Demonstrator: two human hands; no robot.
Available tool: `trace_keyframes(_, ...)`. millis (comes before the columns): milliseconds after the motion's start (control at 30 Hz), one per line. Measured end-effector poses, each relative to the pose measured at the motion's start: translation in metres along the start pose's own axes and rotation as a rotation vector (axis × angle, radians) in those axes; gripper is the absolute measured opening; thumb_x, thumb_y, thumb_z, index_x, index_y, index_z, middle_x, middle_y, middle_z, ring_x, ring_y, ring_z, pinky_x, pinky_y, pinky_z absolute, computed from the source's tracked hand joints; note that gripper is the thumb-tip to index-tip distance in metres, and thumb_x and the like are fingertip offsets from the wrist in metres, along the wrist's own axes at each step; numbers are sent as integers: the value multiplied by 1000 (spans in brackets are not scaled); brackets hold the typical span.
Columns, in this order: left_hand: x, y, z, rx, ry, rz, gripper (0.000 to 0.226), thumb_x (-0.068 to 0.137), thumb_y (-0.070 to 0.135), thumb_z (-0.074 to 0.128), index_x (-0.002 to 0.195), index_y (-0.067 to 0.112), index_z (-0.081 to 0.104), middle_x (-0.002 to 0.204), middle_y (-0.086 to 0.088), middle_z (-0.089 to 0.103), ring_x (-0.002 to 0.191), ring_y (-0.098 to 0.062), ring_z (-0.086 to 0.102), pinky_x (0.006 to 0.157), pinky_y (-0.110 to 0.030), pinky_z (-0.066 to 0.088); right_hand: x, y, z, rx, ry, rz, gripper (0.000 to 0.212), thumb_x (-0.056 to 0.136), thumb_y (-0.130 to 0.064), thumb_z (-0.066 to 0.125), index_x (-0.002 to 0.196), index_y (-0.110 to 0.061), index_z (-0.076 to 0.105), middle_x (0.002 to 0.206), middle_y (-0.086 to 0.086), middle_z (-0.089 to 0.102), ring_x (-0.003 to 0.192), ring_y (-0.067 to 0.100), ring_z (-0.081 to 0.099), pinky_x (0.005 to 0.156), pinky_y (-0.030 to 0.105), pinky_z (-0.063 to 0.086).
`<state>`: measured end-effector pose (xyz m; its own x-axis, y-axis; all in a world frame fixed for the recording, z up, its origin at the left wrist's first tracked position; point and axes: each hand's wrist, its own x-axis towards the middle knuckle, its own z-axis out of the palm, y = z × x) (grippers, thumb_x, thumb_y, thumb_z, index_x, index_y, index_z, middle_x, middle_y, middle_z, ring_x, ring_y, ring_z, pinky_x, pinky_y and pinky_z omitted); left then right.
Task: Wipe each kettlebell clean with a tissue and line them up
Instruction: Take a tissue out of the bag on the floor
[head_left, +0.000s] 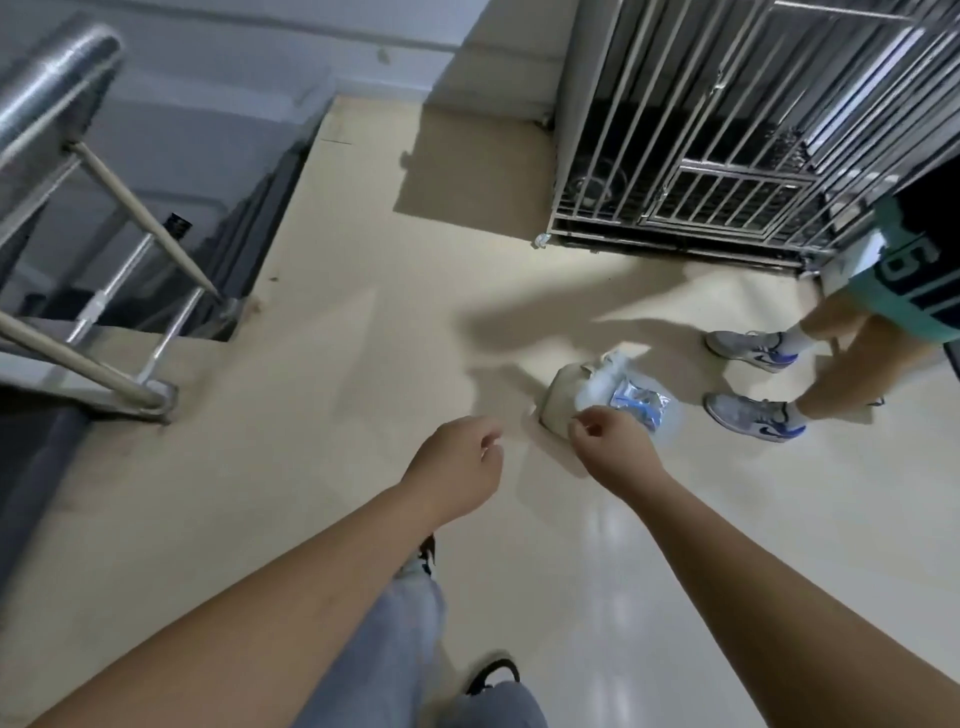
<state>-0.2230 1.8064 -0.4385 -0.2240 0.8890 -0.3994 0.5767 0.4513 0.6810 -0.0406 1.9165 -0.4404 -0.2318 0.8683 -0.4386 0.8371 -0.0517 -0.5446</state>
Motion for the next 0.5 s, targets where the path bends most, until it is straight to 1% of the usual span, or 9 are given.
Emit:
trace_keyframes(67,59,1,17,13,-26,-9,20,90,29,47,94,13,58,95,-5,65,92,-28,62,80,-45,55,58,20,3,24,-12,62,23,93,-27,52,93,-14,71,77,5,70,77,28,66,70,37,55)
trace_keyframes(133,117,0,41,34,-64,4,16,90,29,44,85,17,52,86,-2,62,85,-29,60,71,-41,53,110,44,9,65,-7,132,23,94,-27,53,107,-22,72,84,-3,71,78,22,65,67,31,51)
trace_keyframes(200,176,-4,70,47,-105,24,14,92,26,44,81,17,44,82,-1,58,78,-26,55,63,-36,46,164,76,19,89,26,199,33,95,-26,56,126,-21,68,99,-3,72,86,18,65,75,29,50)
trace_keyframes(233,203,-5,87,50,-118,46,14,93,24,44,79,20,40,82,-2,55,75,-23,50,61,-33,41,191,95,24,92,43,230,37,96,-25,56,131,-20,66,106,-2,72,91,18,64,79,29,48)
trace_keyframes(300,254,-8,123,60,-145,116,14,94,23,44,80,25,45,85,-2,54,78,-21,49,63,-29,37,240,138,38,118,95,298,42,96,-21,55,138,-17,62,124,-1,69,108,21,62,84,28,41)
trace_keyframes(367,305,-15,168,74,-163,157,17,94,23,45,78,24,49,88,-1,55,85,-26,55,66,-31,41,284,188,56,178,151,382,41,94,-16,54,134,-13,64,130,3,66,117,27,61,85,28,39)
trace_keyframes(433,357,-27,220,105,-180,184,21,91,26,46,71,26,41,86,1,52,85,-27,52,68,-31,40,327,242,75,234,256,468,36,90,-14,54,123,-8,66,124,15,65,111,36,61,90,36,48)
trace_keyframes(467,381,-33,245,124,-187,200,17,90,29,46,74,28,42,91,0,56,85,-26,51,70,-31,40,350,270,84,246,315,483,34,87,-15,55,119,-8,65,122,18,63,108,39,60,94,42,51)
trace_keyframes(500,403,-39,270,154,-199,236,10,91,30,46,82,27,50,101,-2,60,89,-26,54,74,-31,43,372,299,94,251,367,482,36,84,-19,57,118,-9,64,119,18,61,106,40,60,95,46,52)
